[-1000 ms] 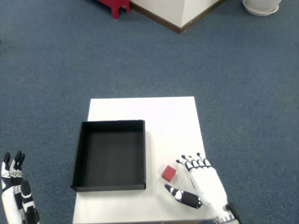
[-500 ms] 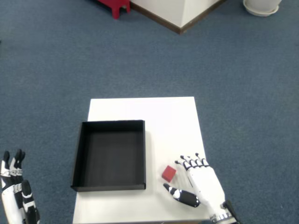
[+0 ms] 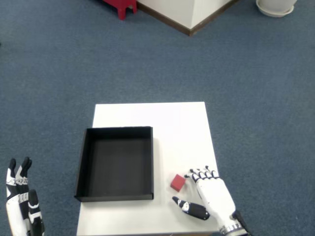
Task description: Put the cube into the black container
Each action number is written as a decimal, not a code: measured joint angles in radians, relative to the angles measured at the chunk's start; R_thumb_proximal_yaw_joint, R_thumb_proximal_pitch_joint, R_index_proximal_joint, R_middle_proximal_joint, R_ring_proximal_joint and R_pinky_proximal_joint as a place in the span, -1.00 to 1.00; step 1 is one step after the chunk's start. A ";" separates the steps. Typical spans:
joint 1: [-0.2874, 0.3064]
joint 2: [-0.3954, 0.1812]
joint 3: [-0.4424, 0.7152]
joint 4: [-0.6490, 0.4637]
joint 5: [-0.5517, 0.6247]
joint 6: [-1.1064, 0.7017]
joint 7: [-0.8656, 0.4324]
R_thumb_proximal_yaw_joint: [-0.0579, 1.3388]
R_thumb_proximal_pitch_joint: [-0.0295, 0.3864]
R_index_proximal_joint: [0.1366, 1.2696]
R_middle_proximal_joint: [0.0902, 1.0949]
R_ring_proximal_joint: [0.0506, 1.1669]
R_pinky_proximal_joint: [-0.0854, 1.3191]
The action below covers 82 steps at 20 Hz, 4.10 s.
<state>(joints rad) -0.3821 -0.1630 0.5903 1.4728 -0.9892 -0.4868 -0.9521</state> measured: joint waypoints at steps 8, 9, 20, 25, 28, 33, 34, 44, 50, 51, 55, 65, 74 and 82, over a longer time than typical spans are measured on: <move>0.001 0.001 -0.014 -0.032 0.005 0.036 0.068 -0.42 -0.92 -0.47 -0.65 -0.55 -0.67; 0.001 0.002 -0.016 -0.035 0.005 0.037 0.074 -0.42 -0.93 -0.47 -0.65 -0.55 -0.67; 0.002 0.003 -0.026 -0.086 0.016 0.074 0.140 -0.46 -0.93 -0.47 -0.65 -0.55 -0.65; 0.004 0.003 -0.025 -0.101 0.016 0.087 0.150 -0.48 -0.93 -0.46 -0.65 -0.55 -0.65; 0.005 0.003 -0.020 -0.110 0.015 0.092 0.159 -0.48 -0.92 -0.46 -0.65 -0.55 -0.65; 0.009 0.003 -0.009 -0.132 0.013 0.118 0.174 -0.47 -0.92 -0.45 -0.64 -0.55 -0.64; 0.011 0.003 -0.006 -0.136 0.013 0.124 0.174 -0.46 -0.92 -0.44 -0.64 -0.55 -0.64; 0.019 0.002 0.041 -0.154 0.042 0.160 0.175 -0.34 -0.88 -0.24 -0.61 -0.54 -0.64; 0.020 0.001 0.068 -0.155 0.065 0.163 0.175 -0.27 -0.86 -0.19 -0.60 -0.54 -0.64; 0.020 0.000 0.071 -0.156 0.066 0.163 0.175 -0.26 -0.86 -0.19 -0.59 -0.54 -0.64; 0.023 0.000 0.091 -0.158 0.084 0.171 0.173 -0.23 -0.82 -0.16 -0.58 -0.53 -0.64; 0.045 0.000 0.160 -0.192 0.132 0.194 0.146 -0.22 -0.72 -0.11 -0.58 -0.51 -0.63; 0.051 0.000 0.271 -0.209 0.225 0.215 0.113 -0.21 -0.67 -0.09 -0.57 -0.51 -0.64; 0.046 0.001 0.396 -0.225 0.332 0.249 0.094 -0.19 -0.57 -0.03 -0.57 -0.51 -0.65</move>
<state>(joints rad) -0.3358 -0.1617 0.9861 1.2482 -0.6575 -0.2376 -0.8582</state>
